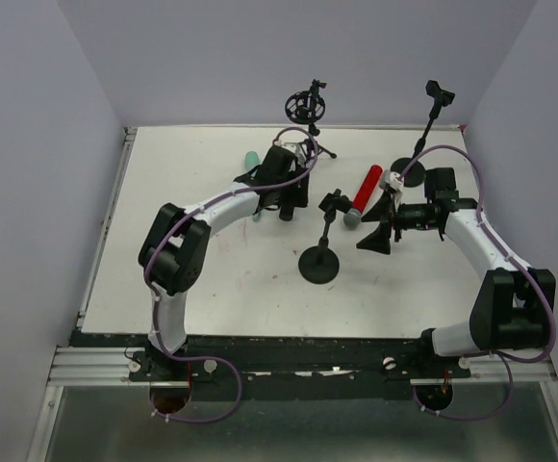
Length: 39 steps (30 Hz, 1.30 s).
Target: Attach the microphones to the stand
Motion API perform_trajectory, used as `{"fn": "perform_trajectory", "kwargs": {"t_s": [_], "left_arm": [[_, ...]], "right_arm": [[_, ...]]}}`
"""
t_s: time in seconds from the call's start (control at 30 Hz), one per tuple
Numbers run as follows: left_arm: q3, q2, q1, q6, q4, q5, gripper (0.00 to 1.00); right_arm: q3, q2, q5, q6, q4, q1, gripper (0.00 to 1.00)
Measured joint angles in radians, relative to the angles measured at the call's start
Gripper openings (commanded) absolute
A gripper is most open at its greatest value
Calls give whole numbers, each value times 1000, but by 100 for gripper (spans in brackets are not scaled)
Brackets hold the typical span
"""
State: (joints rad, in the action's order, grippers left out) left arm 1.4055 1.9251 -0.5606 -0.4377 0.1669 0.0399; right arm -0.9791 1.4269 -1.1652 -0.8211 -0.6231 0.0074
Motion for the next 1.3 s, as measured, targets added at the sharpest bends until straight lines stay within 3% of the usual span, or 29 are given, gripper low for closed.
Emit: {"fn": "perform_trajectory", "kwargs": {"t_s": [0.1, 0.23, 0.27, 0.97, 1.03, 1.17, 1.3], "left_arm": [[101, 74, -26, 2, 103, -68, 81], [179, 140, -44, 4, 196, -111, 62], [195, 155, -45, 4, 219, -121, 61], [472, 322, -57, 2, 572, -215, 56], [491, 332, -57, 3, 593, -217, 47], [503, 337, -57, 2, 611, -217, 17], [505, 337, -57, 0, 613, -212, 6]], "right_arm": [[0, 0, 0, -1, -1, 0, 100], [0, 0, 0, -1, -1, 0, 100], [-1, 0, 0, -1, -2, 0, 100], [-17, 0, 0, -11, -12, 0, 100], [-17, -1, 0, -11, -13, 0, 100], [-17, -6, 0, -11, -15, 0, 100], [-17, -14, 0, -11, -16, 0, 100]]}}
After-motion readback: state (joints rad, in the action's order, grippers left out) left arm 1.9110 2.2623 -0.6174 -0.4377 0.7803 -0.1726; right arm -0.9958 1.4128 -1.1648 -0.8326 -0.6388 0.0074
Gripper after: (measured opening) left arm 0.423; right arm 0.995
